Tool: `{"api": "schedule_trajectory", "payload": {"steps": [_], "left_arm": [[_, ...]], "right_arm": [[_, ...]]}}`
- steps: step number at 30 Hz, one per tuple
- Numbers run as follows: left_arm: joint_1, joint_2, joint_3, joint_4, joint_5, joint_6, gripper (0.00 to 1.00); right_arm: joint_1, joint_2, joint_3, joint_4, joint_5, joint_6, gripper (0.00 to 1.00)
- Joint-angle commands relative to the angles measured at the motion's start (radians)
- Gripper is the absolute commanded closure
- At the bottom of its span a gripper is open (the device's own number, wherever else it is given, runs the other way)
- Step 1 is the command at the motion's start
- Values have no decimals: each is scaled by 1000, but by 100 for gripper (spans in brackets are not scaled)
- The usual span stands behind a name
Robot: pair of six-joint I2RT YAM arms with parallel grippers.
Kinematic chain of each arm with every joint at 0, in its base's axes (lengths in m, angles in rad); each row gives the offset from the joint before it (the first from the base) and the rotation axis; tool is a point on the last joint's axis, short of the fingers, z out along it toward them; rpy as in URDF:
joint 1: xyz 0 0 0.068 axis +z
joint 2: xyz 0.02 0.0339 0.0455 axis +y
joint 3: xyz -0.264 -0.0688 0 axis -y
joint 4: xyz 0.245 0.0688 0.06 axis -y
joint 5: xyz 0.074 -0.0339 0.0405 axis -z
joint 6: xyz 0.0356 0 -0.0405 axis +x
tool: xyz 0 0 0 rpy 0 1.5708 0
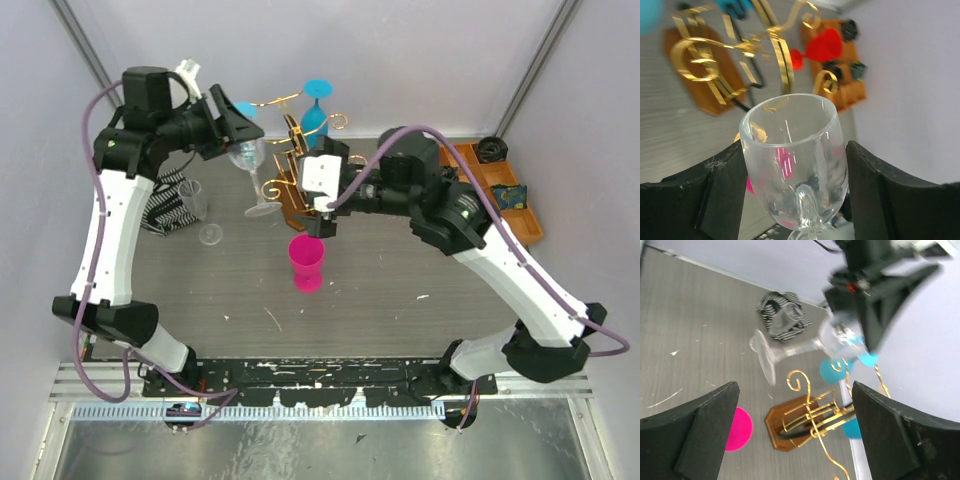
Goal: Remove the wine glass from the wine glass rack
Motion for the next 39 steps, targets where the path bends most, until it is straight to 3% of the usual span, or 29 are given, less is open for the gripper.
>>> {"api": "schedule_trajectory", "payload": {"steps": [1,6,10,14,17,21,30,39], "left_arm": [[26,-129,-27,-89,-270,193,72],[-2,-379,-392,135,-458,241,76],[-162,-535,-720,329,-721,311,77],[-316,-661,-973,539,-931,360,77],[-394,-712,-1101,660,-1065,403,78],[-439,-698,-1184,755,-1173,449,78],[-449,-706,-1425,1166,-1295,537,84],[-478,-603,-1590,1551,-1337,635,81]], "right_arm": [[1,-138,-64,179,191,85,0],[1,-164,-107,224,319,120,0],[1,-122,-96,254,452,190,0],[-53,84,168,114,656,438,0],[-165,301,446,-39,593,654,0],[-352,454,582,-33,446,921,8],[-568,619,606,148,189,1182,15],[-670,753,623,343,22,1383,18]]}}
